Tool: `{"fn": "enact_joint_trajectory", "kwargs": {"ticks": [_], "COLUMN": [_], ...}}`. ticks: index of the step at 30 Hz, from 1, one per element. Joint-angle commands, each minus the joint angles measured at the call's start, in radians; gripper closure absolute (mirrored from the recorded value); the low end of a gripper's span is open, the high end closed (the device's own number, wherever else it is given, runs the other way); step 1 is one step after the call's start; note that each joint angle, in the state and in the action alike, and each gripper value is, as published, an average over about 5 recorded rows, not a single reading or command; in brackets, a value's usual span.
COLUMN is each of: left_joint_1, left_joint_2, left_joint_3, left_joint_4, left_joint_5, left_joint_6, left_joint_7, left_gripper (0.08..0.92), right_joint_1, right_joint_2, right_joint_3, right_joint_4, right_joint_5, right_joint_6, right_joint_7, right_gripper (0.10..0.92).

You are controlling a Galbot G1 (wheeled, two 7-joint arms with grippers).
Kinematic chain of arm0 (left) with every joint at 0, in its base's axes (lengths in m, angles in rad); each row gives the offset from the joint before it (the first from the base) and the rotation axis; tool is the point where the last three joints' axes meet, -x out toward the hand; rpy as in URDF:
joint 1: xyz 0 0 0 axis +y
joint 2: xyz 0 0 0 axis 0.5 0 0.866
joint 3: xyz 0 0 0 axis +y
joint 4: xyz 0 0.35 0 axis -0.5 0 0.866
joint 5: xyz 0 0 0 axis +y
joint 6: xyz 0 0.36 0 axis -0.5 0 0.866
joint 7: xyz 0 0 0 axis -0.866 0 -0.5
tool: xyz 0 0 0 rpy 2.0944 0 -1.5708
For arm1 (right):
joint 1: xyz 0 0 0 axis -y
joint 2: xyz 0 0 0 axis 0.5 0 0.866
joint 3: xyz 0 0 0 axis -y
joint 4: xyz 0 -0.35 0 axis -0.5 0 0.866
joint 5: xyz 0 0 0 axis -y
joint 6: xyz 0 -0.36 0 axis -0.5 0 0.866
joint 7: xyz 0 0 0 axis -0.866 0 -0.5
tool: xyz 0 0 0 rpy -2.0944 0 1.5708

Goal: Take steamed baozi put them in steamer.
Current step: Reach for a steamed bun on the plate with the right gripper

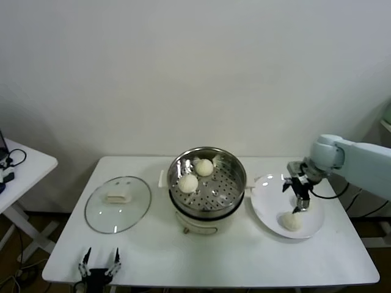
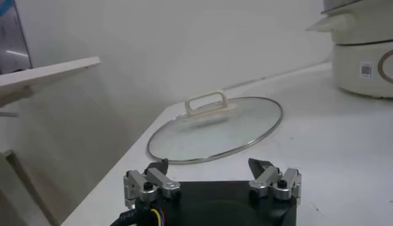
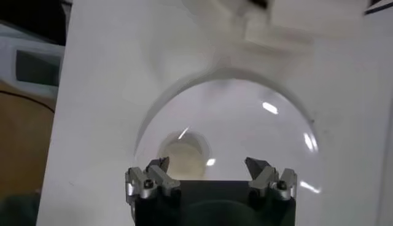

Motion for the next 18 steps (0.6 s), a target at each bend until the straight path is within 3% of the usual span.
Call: {"fn": "enact_joint_trajectory", "kwargs": {"ticks": [1, 14, 18], "left_joint_1": [0.005, 0.009, 0.009], "left_joint_2": [-0.001, -0.001, -0.001], "left_joint_3": [0.001, 0.002, 0.002], "left_joint_4": [0.0, 0.004, 0.006], "left_joint_5": [0.009, 0.02, 0.022], "left_joint_6": [-0.001, -0.01, -0.014], "left_joint_7": [-0.001, -0.009, -0.012], "left_gripper": [0.177, 0.177, 0.177], "right_joint_1": [-0.214, -0.289, -0.296], "right_joint_2": [-0.053, -0.021, -0.015], "right_joint_3": [0.138, 0.227, 0.241], "right_joint_4": [-0.027, -0.073, -0.081], "right_joint_5": [-0.1, -0.13, -0.138], "right_joint_6": [0.012, 0.004, 0.004], "right_joint_7": [0.005, 0.035, 0.045], "right_gripper": [0.203, 0.203, 0.247]}}
